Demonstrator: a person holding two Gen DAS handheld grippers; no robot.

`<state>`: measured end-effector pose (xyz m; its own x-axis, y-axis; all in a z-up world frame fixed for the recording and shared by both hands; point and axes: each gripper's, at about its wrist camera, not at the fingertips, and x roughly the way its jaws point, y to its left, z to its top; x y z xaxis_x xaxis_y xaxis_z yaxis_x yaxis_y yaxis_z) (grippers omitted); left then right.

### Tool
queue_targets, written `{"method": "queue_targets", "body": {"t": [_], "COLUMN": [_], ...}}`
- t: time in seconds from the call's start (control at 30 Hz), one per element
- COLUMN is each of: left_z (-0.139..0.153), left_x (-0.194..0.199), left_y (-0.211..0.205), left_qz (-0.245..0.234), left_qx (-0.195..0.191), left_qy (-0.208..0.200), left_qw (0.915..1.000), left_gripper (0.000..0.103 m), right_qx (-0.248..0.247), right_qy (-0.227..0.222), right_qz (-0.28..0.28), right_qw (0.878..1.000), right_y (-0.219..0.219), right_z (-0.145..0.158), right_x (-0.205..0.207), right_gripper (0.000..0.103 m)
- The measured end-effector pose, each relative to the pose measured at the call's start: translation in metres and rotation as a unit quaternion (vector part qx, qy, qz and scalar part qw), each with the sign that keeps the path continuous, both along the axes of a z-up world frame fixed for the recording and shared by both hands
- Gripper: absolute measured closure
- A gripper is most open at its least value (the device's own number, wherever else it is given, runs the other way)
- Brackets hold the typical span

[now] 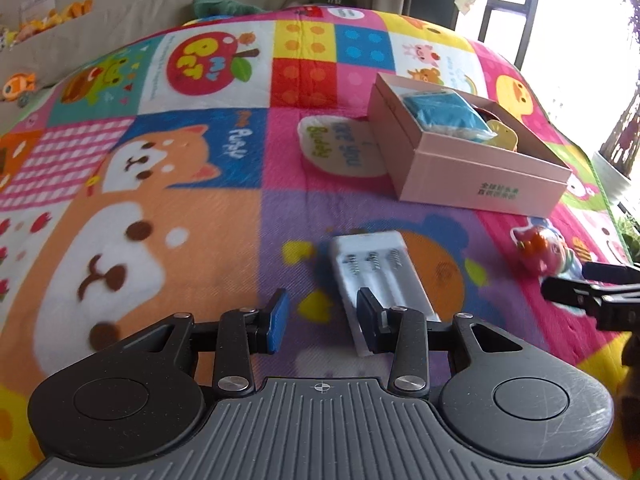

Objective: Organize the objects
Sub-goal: 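Grasp the white battery charger with the left gripper and lift it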

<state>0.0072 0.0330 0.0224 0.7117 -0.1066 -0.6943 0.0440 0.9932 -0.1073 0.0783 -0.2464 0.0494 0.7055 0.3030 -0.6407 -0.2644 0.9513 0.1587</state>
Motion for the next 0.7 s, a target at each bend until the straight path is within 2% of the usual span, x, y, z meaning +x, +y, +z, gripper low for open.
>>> {"method": "queue_targets", "body": {"t": [0.2, 0.33, 0.4, 0.53, 0.7], "left_z": [0.003, 0.015, 0.019, 0.018, 0.004], "left_x": [-0.008, -0.017, -0.019, -0.015, -0.014], "left_y": [0.021, 0.02, 0.011, -0.014, -0.038], "left_qz": [-0.011, -0.055, -0.069, -0.074, -0.059], "left_qx": [-0.007, -0.042, -0.043, -0.011, 0.086], "left_qy": [-0.011, -0.034, -0.044, -0.054, -0.062], "left_qw": [0.9999, 0.997, 0.9957, 0.9958, 0.9926], "left_gripper": [0.063, 0.064, 0.063, 0.063, 0.063], "right_qx": [-0.006, -0.006, -0.006, -0.005, -0.001], "right_qy": [0.0, 0.001, 0.001, 0.0, 0.0], "right_qz": [-0.004, -0.004, -0.004, -0.005, -0.007], "right_qw": [1.0, 1.0, 1.0, 1.0, 1.0], "right_y": [0.001, 0.001, 0.0, 0.0, -0.001], "right_z": [0.0, 0.0, 0.0, 0.0, 0.0], "right_x": [0.0, 0.0, 0.0, 0.0, -0.001], "right_gripper": [0.0, 0.0, 0.0, 0.0, 0.0]}}
